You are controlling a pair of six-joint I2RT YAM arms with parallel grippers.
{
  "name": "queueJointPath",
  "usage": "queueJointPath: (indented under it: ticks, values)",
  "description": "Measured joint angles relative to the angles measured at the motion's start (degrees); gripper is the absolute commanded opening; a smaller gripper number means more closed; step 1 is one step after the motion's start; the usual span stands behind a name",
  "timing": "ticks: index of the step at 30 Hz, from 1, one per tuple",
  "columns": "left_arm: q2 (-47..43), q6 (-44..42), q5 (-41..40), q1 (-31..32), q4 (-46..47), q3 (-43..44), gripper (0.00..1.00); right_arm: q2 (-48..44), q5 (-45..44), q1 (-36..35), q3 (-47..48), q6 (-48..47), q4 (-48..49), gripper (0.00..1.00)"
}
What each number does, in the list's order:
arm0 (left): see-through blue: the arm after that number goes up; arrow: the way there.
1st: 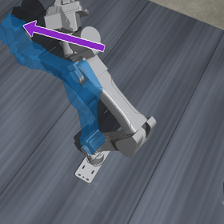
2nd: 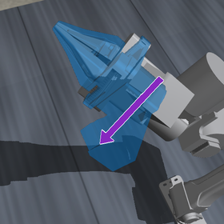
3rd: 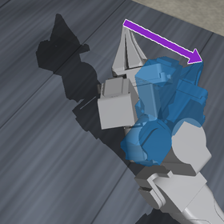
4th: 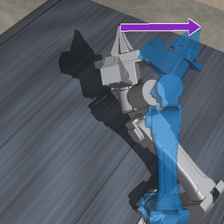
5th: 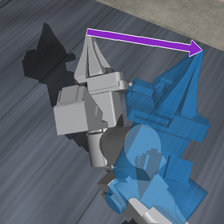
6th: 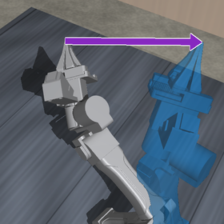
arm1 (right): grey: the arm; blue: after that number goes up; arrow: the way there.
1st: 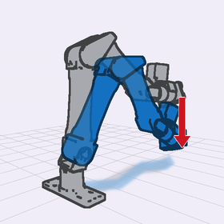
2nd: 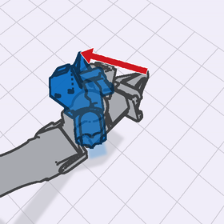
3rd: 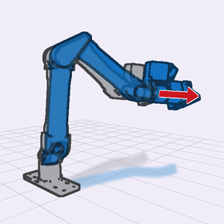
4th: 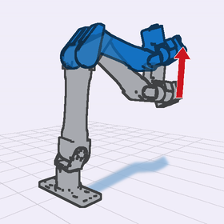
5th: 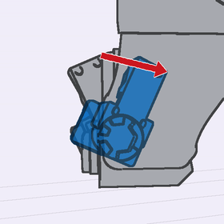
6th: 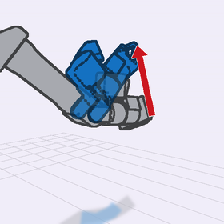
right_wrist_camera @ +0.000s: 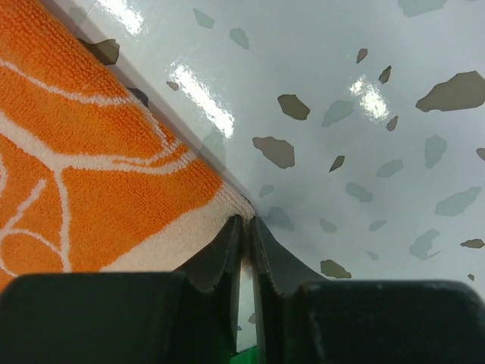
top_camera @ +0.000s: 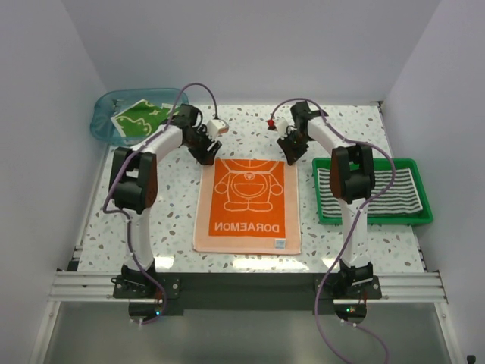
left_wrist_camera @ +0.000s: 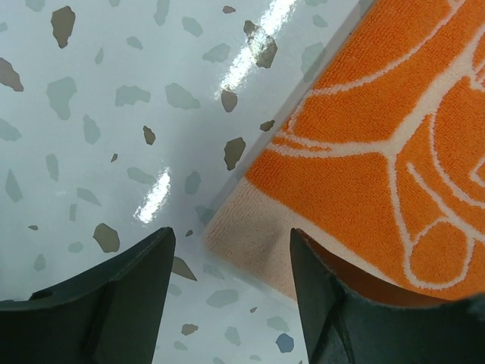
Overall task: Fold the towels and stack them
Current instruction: Fold the towel
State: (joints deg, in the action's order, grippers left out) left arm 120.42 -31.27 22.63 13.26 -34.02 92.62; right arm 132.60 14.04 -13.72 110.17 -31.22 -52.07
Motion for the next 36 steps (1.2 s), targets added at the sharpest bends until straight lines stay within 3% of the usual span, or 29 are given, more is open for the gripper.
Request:
queueJointPath:
  ticks: [1,4,16,27,36]
  values:
    - [0.5,0.0,0.0,0.0,-0.2,0.3,0.62,0.0,0.0,0.0,0.0,0.1,-0.2,0.04]
    - [1.7,-0.1,0.0,0.0,-1.0,1.2,0.6,0.0,0.0,-0.1,0.0,0.1,-0.4,0.0]
    - [5.1,-0.1,0.8,0.0,-1.9,3.4,0.47,0.0,-0.5,-0.2,-0.1,0.1,-0.3,0.0]
    - [5.4,-0.1,0.1,0.0,-2.6,3.7,0.41,-0.7,-1.6,-0.6,-1.4,0.1,0.9,0.0]
    - [5.9,0.1,-1.6,-0.2,-2.4,4.0,0.25,-1.1,-2.5,-0.9,-2.2,0.5,1.8,0.0]
